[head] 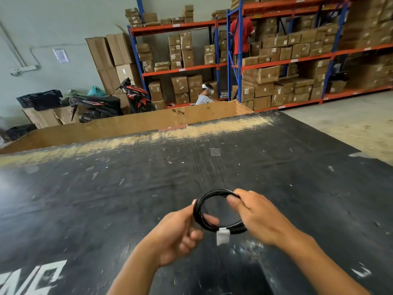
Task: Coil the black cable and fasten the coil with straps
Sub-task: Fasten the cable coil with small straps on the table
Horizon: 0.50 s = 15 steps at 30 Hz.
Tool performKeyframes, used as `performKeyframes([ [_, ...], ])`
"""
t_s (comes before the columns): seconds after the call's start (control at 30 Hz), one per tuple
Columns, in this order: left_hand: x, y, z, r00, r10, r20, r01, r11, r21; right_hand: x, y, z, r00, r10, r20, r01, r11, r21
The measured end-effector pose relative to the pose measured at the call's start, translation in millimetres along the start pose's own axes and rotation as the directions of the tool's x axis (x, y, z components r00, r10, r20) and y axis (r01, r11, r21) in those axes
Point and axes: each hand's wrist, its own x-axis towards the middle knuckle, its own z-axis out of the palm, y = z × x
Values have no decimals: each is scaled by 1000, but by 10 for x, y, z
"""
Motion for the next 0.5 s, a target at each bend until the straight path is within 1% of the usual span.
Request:
performKeyframes([
  [0.03, -16, 1, -15, 998, 23, -67, -12, 988, 152, 29, 18, -36, 998, 39, 51, -42, 997, 59],
  [0.07, -31, 11, -22, 989, 72, -129, -39, 969, 246, 49, 32, -64, 993, 64, 99, -72, 994, 83],
  [0.1, -42, 35, -23, 973, 149, -176, -99, 958, 267, 63, 40, -77, 987, 76, 143, -88, 993, 83],
  [0.13, -54, 69, -17, 951, 236, -199, -189, 955, 230, 71, 42, -79, 980, 76, 182, -91, 993, 72],
  [0.2, -80, 158, 34, 914, 370, -169, -348, 926, 148, 90, 38, -51, 970, 67, 233, -86, 994, 71],
  [0.23, -87, 198, 73, 902, 409, -135, -383, 905, 183, 102, 35, -37, 967, 61, 249, -88, 991, 99],
  [0.3, -79, 228, 164, 902, 421, -99, -380, 881, 282, 102, 45, -31, 966, 58, 252, -115, 969, 218],
  [0.33, -61, 221, 196, 903, 414, -113, -367, 882, 295, 88, 65, -40, 968, 59, 243, -127, 953, 275],
  [0.43, 27, 148, 228, 905, 388, -176, -327, 897, 297, -22, 133, -96, 969, 42, 244, -132, 923, 363],
  [0.5, 83, 110, 232, 917, 361, -170, -312, 914, 261, -83, 211, -100, 964, 35, 264, -141, 908, 395],
])
